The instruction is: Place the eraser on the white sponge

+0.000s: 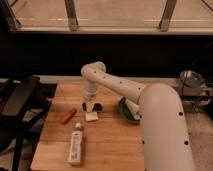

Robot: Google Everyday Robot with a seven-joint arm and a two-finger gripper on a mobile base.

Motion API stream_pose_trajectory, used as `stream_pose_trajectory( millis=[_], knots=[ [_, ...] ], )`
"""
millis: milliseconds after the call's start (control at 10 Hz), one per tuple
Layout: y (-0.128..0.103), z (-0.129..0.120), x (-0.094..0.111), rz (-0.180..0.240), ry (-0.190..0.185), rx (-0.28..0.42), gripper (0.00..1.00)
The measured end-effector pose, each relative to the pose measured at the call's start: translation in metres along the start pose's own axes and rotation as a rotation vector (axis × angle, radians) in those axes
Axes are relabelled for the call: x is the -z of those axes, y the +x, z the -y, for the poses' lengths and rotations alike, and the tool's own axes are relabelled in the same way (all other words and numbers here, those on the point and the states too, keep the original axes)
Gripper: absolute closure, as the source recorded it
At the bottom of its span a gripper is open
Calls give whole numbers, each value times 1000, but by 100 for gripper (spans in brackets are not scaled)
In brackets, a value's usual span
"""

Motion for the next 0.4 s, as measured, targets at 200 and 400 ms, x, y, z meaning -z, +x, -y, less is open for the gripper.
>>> stream_pose_trajectory(
  millis=[200, 400],
  knots=[
    [0, 1, 3, -1, -2, 2, 43],
    [0, 2, 2, -2, -3, 3, 54]
  ],
)
